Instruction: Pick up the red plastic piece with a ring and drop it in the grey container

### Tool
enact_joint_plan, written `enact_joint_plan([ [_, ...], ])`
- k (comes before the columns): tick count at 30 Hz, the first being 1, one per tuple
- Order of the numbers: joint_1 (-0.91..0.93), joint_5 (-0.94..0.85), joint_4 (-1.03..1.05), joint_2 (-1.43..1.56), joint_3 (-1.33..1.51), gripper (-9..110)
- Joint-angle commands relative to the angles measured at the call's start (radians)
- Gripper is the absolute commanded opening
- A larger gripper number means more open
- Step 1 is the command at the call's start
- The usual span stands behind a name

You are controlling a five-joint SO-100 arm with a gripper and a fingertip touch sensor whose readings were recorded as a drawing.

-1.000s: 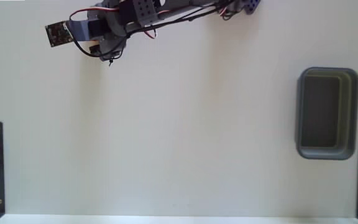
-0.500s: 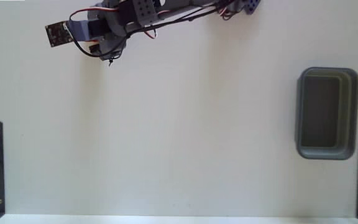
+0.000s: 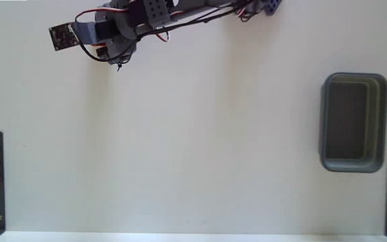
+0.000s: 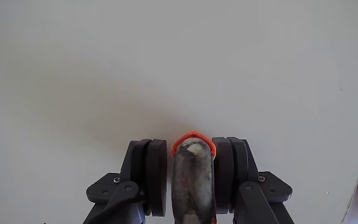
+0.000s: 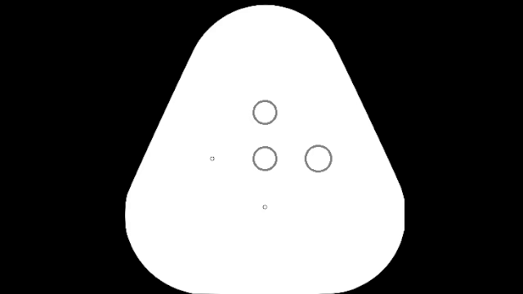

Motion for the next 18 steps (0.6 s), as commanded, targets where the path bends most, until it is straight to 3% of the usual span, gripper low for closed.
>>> enact_joint_plan([
  [1,0.019,0.005,-0.006,0.035,0.005,43],
  [18,0.019,0.005,-0.006,0.035,0.005,38],
])
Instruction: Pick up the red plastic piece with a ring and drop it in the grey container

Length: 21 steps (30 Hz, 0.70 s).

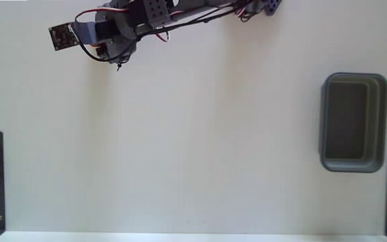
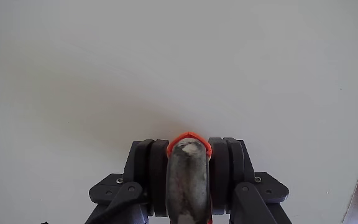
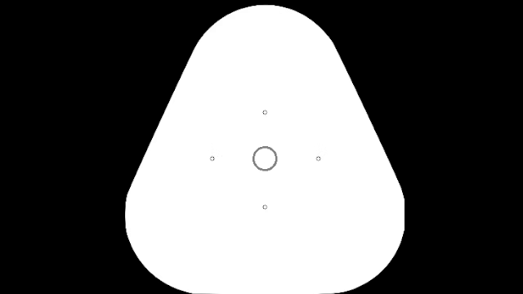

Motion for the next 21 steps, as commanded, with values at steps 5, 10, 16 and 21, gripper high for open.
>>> enact_joint_plan([
  [5,0.019,0.005,-0.006,0.035,0.005,37],
  [10,0.019,0.005,-0.006,0.035,0.005,35],
  [16,0.019,0.005,-0.006,0.035,0.005,33],
  [21,0.019,0.005,-0.006,0.035,0.005,32],
])
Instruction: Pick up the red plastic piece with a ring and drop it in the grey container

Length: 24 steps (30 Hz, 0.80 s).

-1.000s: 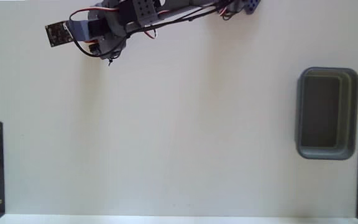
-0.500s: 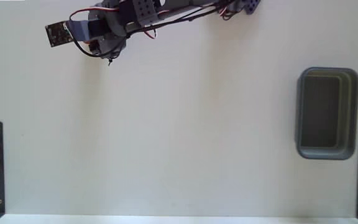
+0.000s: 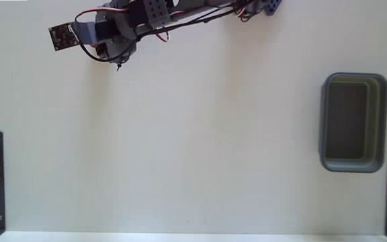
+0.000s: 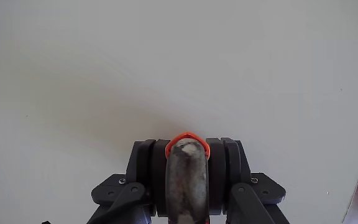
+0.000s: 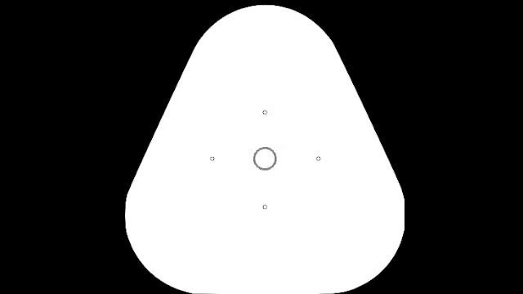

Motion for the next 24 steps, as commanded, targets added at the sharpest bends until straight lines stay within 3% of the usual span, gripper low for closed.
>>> enact_joint_plan([
  [1,0.019,0.005,-0.006,0.035,0.005,31],
  [24,0.019,0.005,-0.006,0.035,0.005,28],
])
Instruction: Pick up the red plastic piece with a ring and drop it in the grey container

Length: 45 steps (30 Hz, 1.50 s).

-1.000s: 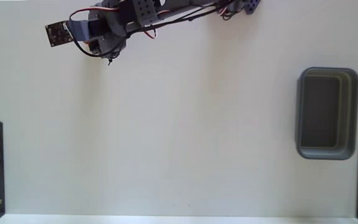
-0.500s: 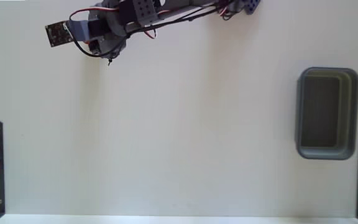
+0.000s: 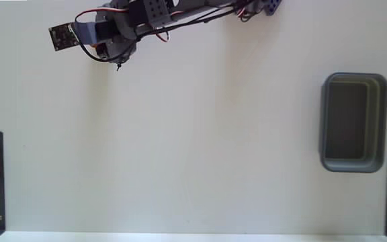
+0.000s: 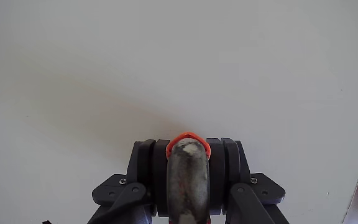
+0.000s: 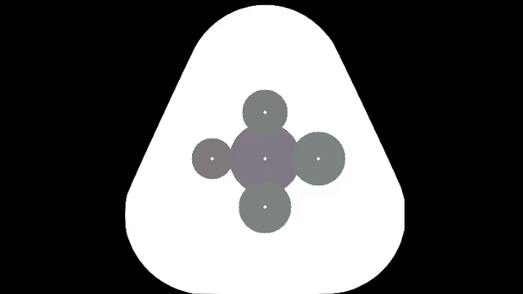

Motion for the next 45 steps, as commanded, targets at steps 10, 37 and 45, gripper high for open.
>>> enact_joint_plan([
  [10,0.019,0.005,0.014,0.039,-0.01,28],
  [37,0.019,0.005,0.516,0.024,-0.527,28],
  [45,0.019,0.005,0.664,-0.027,-0.726,28],
])
